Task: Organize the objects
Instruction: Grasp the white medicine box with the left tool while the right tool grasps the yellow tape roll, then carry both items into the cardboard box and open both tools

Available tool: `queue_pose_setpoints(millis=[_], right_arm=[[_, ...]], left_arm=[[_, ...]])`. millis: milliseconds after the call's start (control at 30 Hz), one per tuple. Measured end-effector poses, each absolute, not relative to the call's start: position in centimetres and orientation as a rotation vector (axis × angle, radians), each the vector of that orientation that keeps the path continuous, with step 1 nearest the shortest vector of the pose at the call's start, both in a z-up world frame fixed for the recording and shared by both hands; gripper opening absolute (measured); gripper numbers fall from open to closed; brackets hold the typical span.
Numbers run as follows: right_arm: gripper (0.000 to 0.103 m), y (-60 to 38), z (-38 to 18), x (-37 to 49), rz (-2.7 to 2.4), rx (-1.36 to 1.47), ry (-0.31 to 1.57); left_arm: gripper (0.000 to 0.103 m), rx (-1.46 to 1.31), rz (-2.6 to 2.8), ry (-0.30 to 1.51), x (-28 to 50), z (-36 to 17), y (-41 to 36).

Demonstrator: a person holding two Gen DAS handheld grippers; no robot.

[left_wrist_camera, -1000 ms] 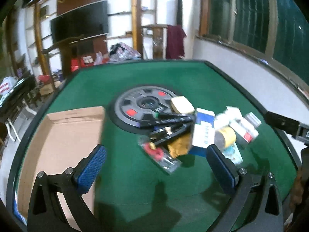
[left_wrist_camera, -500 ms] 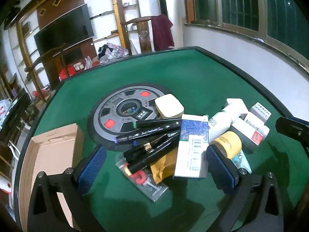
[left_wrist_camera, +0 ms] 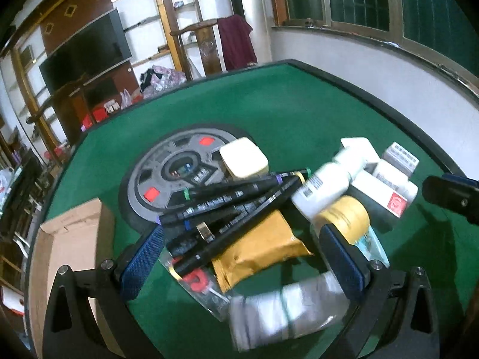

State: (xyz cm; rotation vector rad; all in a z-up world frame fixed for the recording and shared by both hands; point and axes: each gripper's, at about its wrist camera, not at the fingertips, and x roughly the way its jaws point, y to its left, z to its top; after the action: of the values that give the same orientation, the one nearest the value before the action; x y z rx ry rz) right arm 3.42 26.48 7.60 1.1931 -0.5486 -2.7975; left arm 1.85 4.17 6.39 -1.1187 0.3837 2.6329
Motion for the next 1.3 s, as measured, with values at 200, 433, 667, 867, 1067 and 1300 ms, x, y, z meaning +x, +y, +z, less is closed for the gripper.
queue_pose_setpoints(millis=[200,433,667,867,1067,1300], right_arm=[[0.103,26.9,7.3,3.7,-2.793,1.191,-0.563],[0.103,26.6,6.9,3.9,-2.763,1.202,-0.564],[0.103,26.3,6.2,3.8,-2.734,1.229,-0.602],[0.103,25.6,6.6,4.1,-2.741,1.224,-0.556],[0.103,25.2,6.2,3.8,-2.722,1.238,-0.567],[0.103,25.0,7.1,4.3,-2.739,1.226,-0.506]], left_arm=[[0.101,-1.151,2.589,0.210,3.9,6.5,2.2],[0.101,-1.062,2.355,0.393,6.5,5.8,2.4],[0.098,-1.169,2.136,0.496,7.0,2.8,4.0],[0.073,-1.192,2.026,0.470,8.7,3.2,5.0],[0.073,-1.123,2.095,0.463,8.5,4.3,7.1],[0.030,-1.154,2.082,0.473,9.5,4.0,7.5]])
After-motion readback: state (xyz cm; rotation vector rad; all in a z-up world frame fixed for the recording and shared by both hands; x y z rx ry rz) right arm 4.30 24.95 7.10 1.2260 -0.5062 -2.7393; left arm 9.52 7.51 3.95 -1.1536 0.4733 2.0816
